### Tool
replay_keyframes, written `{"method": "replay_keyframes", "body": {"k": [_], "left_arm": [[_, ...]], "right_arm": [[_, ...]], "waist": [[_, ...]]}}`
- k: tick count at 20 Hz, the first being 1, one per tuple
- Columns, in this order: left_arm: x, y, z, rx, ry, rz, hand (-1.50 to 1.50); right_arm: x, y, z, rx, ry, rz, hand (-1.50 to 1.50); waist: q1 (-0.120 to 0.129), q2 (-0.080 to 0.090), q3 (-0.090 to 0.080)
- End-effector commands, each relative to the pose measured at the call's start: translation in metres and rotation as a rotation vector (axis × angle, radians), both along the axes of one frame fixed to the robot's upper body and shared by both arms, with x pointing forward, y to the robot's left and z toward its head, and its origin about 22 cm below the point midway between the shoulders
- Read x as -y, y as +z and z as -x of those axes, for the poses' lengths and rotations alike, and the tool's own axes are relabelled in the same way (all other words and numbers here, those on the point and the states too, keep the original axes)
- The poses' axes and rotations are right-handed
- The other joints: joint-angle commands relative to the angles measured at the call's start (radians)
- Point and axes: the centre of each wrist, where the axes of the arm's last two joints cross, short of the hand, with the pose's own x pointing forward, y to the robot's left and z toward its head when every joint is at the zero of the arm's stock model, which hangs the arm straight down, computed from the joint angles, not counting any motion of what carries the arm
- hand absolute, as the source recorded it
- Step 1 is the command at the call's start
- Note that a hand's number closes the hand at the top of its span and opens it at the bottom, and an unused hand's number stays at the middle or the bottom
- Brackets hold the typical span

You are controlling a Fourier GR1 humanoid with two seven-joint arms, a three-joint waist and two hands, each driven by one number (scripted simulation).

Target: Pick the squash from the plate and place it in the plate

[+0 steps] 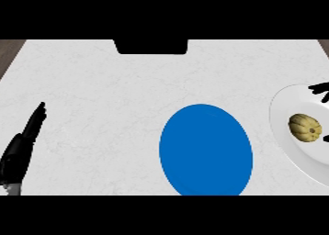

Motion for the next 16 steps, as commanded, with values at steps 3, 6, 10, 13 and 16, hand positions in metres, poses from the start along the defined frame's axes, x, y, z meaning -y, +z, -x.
{"method": "replay_keyframes", "body": {"k": [3, 6, 10, 13, 16], "left_arm": [[0.005, 0.002, 0.016, -0.011, -0.004, 0.006, 0.0], [-0.004, 0.0, -0.002, 0.0, 0.013, 0.012, 0.0], [-0.006, -0.006, 0.011, -0.003, 0.006, 0.0, 0.0], [0.001, -0.004, 0.012, -0.004, -0.023, 0.004, 0.0], [0.007, -0.008, 0.007, -0.001, -0.018, 0.012, 0.0]], "right_arm": [[-0.001, -0.008, -0.004, 0.037, -0.025, -0.216, -1.5], [0.027, 0.006, -0.001, 0.098, -0.124, -0.371, -1.5], [0.046, 0.038, -0.006, 0.103, -0.269, -0.458, -1.5], [0.071, 0.025, 0.017, 0.1, -0.337, -0.538, -1.5], [0.093, 0.041, 0.032, 0.1, -0.321, -0.679, -1.5]], "waist": [[-0.004, -0.003, 0.0], [-0.003, 0.004, 0.001], [0.008, 0.003, 0.0], [0.02, 0.009, 0.002], [0.024, 0.015, 0.005]]}}
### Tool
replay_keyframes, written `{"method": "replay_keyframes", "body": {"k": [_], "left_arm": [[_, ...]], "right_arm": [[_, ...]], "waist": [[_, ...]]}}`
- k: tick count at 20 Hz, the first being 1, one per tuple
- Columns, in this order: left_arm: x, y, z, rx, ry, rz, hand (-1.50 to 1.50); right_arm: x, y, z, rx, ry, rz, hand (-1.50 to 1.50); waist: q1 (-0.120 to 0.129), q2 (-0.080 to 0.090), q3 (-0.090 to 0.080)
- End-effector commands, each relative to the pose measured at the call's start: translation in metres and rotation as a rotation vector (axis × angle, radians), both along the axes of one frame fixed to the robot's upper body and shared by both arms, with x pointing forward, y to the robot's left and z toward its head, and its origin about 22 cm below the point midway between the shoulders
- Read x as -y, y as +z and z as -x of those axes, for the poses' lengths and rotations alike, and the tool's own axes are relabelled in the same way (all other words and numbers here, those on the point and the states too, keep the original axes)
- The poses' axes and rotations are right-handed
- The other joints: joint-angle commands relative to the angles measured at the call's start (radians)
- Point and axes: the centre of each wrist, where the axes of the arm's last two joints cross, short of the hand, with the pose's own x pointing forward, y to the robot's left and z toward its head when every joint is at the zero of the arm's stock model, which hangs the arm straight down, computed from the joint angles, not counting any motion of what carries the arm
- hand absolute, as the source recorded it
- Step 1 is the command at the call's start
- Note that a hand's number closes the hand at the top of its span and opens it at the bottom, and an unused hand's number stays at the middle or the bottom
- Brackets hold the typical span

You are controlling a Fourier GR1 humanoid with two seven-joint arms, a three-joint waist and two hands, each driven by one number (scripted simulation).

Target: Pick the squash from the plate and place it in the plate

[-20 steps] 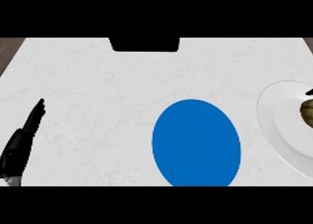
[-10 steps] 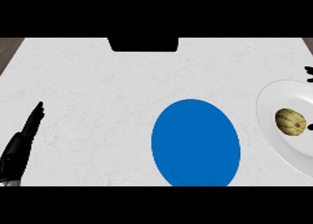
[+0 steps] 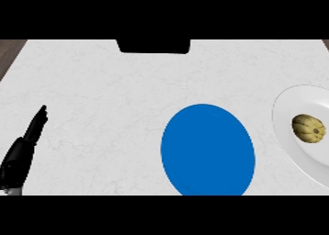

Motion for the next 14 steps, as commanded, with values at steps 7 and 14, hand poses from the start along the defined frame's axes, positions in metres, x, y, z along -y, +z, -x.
{"method": "replay_keyframes", "body": {"k": [7, 14], "left_arm": [[0.005, 0.003, -0.002, 0.025, -0.008, 0.003, 0.0], [0.005, 0.004, -0.008, 0.017, -0.015, 0.016, 0.0]], "right_arm": [[0.051, 0.013, 0.054, 0.115, 0.016, -0.188, -1.5], [0.06, 0.039, 0.06, 0.121, 0.02, -0.122, -1.5]], "waist": [[0.01, 0.014, 0.01], [0.014, 0.019, 0.011]]}}
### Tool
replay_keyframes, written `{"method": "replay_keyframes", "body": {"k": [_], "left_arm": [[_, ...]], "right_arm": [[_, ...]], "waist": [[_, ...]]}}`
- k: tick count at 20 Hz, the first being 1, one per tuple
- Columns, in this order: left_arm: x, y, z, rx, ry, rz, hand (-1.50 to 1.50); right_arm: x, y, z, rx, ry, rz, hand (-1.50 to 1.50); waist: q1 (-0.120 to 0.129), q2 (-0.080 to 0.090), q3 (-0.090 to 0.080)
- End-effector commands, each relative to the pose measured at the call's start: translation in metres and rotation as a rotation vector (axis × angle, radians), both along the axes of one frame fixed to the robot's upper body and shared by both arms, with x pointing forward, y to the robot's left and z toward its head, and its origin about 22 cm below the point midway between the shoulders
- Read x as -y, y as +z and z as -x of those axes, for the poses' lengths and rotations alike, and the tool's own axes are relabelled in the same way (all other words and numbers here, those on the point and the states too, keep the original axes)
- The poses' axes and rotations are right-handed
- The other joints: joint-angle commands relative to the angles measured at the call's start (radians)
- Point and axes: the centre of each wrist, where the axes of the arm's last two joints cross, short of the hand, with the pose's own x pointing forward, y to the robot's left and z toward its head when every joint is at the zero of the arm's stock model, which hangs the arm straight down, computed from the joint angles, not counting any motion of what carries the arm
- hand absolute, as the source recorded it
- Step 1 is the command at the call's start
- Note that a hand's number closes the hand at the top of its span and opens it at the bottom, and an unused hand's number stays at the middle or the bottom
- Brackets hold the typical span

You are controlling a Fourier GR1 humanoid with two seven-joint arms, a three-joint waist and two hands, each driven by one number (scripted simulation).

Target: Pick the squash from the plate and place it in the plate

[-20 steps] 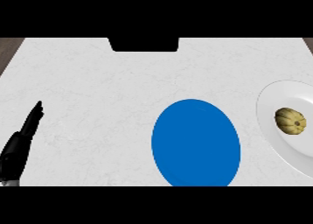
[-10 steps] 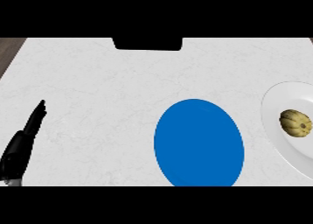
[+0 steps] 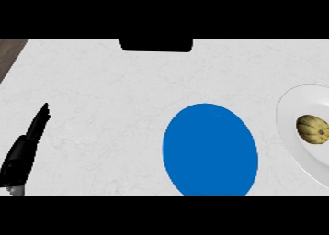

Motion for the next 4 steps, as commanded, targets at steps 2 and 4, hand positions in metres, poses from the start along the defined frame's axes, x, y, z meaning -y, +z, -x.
{"method": "replay_keyframes", "body": {"k": [2, 4], "left_arm": [[-0.003, -0.002, 0.001, -0.007, 0.012, 0.006, 0.0], [0.003, 0.004, -0.004, -0.001, -0.001, 0.011, 0.0]], "right_arm": [[0.013, 0.006, 0.019, 0.084, 0.128, -0.049, -1.5], [0.009, -0.004, 0.015, 0.087, 0.112, -0.06, -1.5]], "waist": [[0.0, 0.002, 0.004], [0.005, 0.003, 0.004]]}}
